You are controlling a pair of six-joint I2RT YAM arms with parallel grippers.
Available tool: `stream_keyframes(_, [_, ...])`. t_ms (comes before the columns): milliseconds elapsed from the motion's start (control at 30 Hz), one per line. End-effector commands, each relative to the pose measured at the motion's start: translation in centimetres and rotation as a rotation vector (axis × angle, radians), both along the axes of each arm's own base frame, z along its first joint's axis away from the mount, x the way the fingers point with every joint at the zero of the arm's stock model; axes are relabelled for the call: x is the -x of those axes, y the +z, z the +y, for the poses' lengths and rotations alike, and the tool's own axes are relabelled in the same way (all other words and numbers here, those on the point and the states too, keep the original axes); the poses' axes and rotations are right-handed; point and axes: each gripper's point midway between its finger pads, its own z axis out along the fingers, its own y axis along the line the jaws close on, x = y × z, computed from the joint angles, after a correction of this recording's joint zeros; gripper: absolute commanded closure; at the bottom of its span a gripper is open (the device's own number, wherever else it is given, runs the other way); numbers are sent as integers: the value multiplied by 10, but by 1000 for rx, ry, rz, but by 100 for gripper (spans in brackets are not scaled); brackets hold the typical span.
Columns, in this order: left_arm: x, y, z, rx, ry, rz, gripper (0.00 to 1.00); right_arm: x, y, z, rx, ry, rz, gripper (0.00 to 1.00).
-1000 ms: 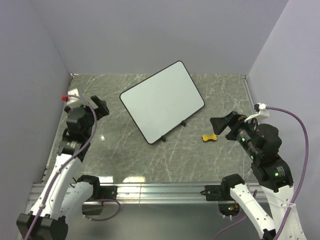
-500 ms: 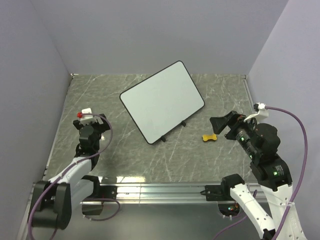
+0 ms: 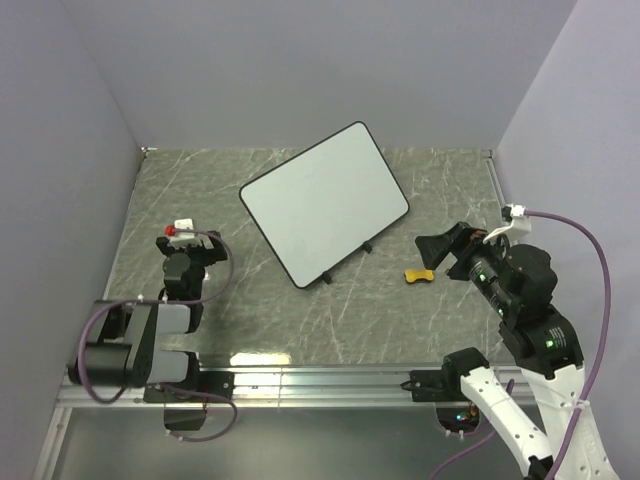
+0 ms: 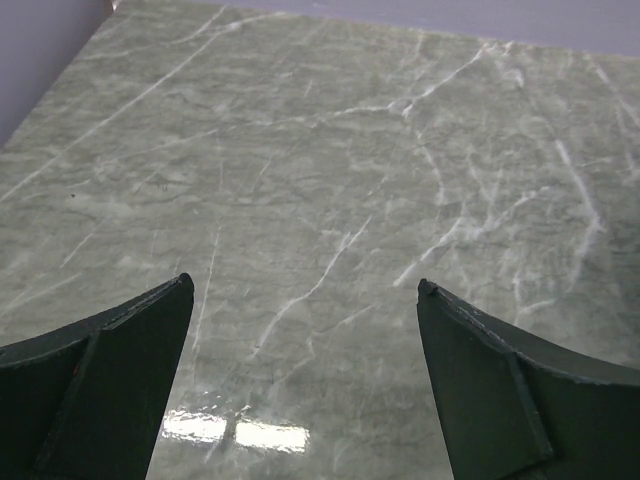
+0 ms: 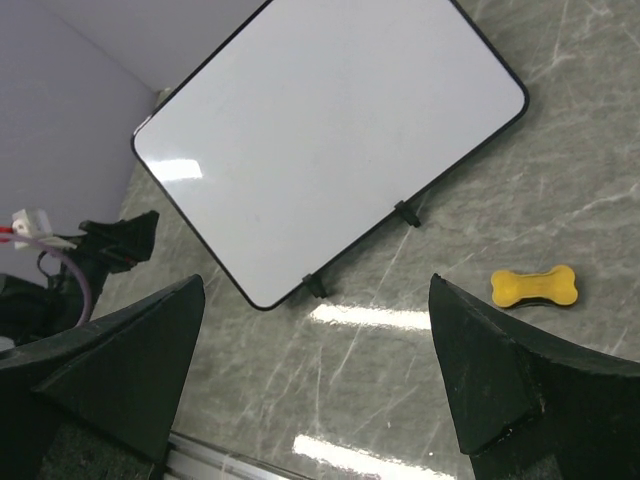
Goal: Erase the whiteboard
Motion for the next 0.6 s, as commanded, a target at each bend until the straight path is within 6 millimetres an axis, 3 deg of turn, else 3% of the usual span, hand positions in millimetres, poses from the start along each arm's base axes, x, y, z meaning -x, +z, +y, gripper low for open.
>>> stream_keyframes(0, [-19, 30, -2, 10, -29, -134, 1, -3, 0, 11, -11, 46, 12, 0])
stream_keyframes(33, [-22, 18, -2, 9, -29, -102, 1, -3, 1, 11, -10, 50, 13, 0])
stream_keyframes(100, [-33, 26, 5, 26, 9, -125, 1, -4, 2, 12, -7, 51, 13, 0])
stream_keyframes(133, [-32, 14, 5, 36, -3, -61, 0, -5, 4, 11, -7, 46, 10, 0])
stream_keyframes(567, [-32, 14, 9, 48, 7, -67, 1, -18, 5, 11, -45, 3, 25, 0])
